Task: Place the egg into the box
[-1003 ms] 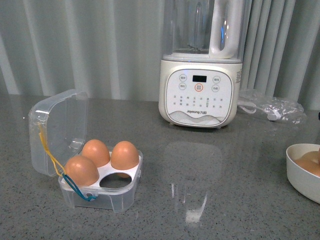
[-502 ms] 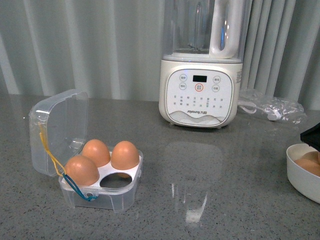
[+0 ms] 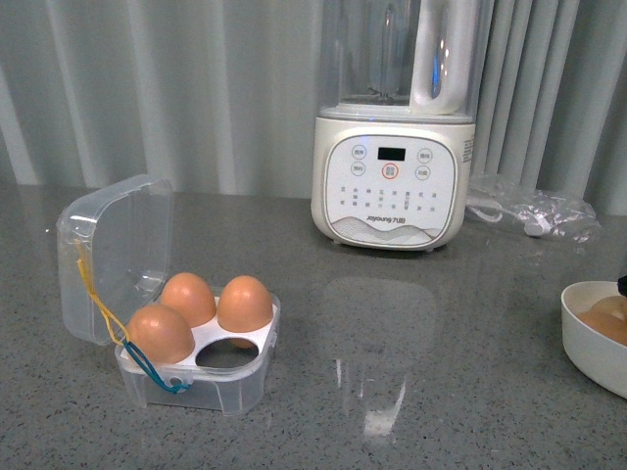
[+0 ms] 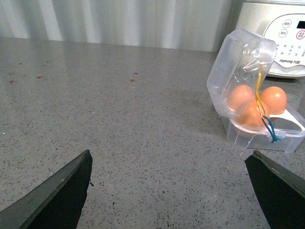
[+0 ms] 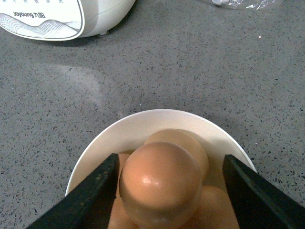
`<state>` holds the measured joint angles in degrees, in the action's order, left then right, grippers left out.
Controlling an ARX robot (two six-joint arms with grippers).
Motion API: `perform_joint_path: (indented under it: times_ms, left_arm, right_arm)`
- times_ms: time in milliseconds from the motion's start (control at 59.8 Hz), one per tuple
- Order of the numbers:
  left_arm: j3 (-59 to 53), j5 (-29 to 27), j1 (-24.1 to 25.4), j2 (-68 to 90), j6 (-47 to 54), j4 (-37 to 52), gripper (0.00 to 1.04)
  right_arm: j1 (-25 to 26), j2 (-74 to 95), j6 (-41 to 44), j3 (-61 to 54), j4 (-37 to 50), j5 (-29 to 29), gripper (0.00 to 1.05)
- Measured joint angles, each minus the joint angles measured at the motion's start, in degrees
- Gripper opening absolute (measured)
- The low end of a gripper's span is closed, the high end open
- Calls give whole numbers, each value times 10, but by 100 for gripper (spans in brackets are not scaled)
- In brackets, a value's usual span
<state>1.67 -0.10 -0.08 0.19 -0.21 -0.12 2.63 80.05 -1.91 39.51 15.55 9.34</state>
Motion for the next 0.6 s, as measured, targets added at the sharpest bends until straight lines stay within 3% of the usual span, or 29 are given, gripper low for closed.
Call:
perform_joint_path:
  times_ms: [435, 602]
  left_arm:
    - [0, 0, 0, 0, 0, 0, 98]
    - [0, 0, 0, 0, 0, 0, 98]
  right_arm:
    - [-8, -40, 6, 0, -4, 2, 3]
    - [-8, -42, 7, 0, -6, 2, 3]
